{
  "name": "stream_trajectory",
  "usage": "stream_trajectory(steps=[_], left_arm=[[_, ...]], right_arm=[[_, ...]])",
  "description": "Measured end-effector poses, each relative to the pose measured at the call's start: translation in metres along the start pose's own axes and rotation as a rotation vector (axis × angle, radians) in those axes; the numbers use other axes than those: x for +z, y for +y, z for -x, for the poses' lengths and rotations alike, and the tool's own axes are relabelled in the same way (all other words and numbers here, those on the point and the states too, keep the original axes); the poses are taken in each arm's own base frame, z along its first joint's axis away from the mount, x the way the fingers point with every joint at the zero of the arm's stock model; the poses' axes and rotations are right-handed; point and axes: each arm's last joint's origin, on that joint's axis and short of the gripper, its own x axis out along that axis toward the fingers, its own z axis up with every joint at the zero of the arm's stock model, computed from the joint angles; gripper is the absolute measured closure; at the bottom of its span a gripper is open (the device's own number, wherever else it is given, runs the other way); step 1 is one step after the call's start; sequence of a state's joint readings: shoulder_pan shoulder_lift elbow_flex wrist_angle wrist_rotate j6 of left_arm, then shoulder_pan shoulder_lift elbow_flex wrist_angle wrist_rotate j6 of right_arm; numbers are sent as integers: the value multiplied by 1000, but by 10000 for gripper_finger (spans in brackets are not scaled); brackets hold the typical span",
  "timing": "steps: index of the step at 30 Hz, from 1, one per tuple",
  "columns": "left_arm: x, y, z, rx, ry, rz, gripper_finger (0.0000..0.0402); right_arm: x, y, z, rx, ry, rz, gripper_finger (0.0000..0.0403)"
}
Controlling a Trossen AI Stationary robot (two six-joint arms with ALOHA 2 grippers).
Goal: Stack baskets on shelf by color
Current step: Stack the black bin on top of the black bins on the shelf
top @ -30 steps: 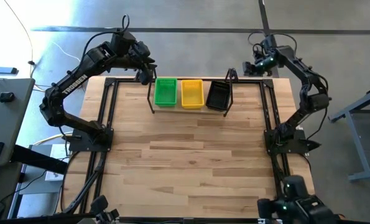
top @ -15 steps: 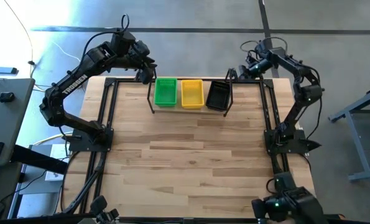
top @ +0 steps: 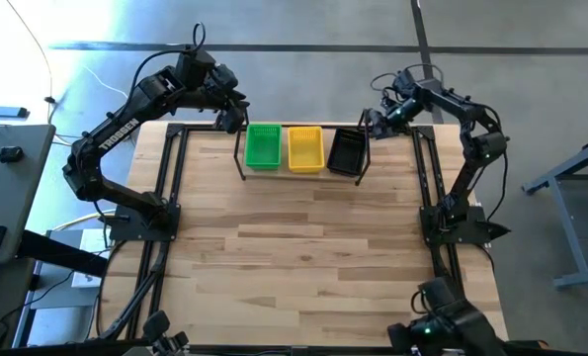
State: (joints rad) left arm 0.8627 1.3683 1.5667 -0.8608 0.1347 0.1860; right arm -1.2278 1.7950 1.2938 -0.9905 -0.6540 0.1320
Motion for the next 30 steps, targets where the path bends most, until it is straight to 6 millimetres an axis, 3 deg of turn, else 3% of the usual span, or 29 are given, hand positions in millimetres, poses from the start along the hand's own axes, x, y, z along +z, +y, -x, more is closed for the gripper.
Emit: stream_trajectory(steps=[13,24,30], left_arm=[[0,0,0,0,1,-6,298],[0,0,0,0,1,-45,298],[0,0,0,-1,1,-62,298]], right_arm=[[1,1,-2,-75,-15,-31,279],[2,26,-20,-52,-26,38,279],[4,29,-22,-51,-54,32,279]])
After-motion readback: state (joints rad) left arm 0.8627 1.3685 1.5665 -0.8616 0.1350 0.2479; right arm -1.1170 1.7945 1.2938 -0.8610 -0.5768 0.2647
